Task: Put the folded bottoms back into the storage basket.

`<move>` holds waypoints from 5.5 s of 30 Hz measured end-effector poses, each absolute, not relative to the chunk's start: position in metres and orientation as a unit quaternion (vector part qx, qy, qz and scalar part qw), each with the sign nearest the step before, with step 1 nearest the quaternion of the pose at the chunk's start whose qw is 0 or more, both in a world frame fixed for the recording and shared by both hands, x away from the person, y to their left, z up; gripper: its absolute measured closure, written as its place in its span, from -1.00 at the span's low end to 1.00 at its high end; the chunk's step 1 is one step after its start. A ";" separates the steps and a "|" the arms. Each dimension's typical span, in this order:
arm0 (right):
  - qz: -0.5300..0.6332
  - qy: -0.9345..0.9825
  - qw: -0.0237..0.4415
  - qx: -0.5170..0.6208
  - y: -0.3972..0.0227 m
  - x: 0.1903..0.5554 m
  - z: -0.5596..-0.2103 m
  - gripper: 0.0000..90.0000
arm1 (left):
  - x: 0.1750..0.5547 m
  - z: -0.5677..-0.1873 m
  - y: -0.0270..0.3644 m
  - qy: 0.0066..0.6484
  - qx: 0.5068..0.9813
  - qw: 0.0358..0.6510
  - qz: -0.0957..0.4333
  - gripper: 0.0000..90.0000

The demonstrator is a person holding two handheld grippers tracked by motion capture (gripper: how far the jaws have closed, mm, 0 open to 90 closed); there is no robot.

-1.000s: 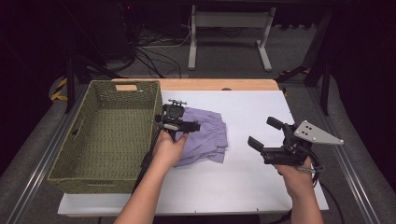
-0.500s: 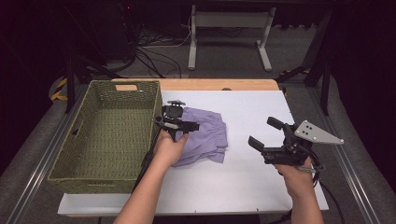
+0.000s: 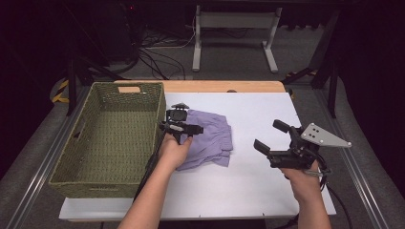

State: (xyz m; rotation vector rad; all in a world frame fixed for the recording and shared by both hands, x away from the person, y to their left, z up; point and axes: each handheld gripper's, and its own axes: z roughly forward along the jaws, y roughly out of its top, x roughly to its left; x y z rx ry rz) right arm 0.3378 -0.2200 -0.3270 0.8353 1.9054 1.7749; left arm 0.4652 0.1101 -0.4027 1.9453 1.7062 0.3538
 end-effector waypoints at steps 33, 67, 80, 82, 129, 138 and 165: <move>0.633 0.686 0.199 0.299 -0.219 0.339 -0.328 -0.96 | 0.477 -0.435 0.109 0.653 0.717 0.217 0.115 -0.92; 0.632 0.687 0.198 0.299 -0.217 0.339 -0.328 -0.96 | 0.477 -0.439 0.101 0.626 0.740 0.233 0.083 -0.97; 0.632 0.687 0.199 0.297 -0.217 0.338 -0.328 -0.96 | 0.473 -0.437 0.081 0.588 0.766 0.255 0.052 -0.93; 0.632 0.688 0.199 0.296 -0.217 0.338 -0.328 -0.96 | 0.472 -0.438 0.078 0.583 0.770 0.252 0.056 -0.93; 0.627 0.694 0.193 0.298 -0.212 0.339 -0.328 -0.96 | 0.458 -0.435 0.045 0.516 0.814 0.262 0.056 -0.96; 0.625 0.696 0.192 0.298 -0.211 0.339 -0.329 -0.96 | 0.453 -0.439 0.027 0.479 0.844 0.223 0.092 -0.98; 0.622 0.700 0.195 0.293 -0.209 0.337 -0.327 -0.96 | 0.434 -0.437 0.017 0.413 0.864 0.228 0.177 0.25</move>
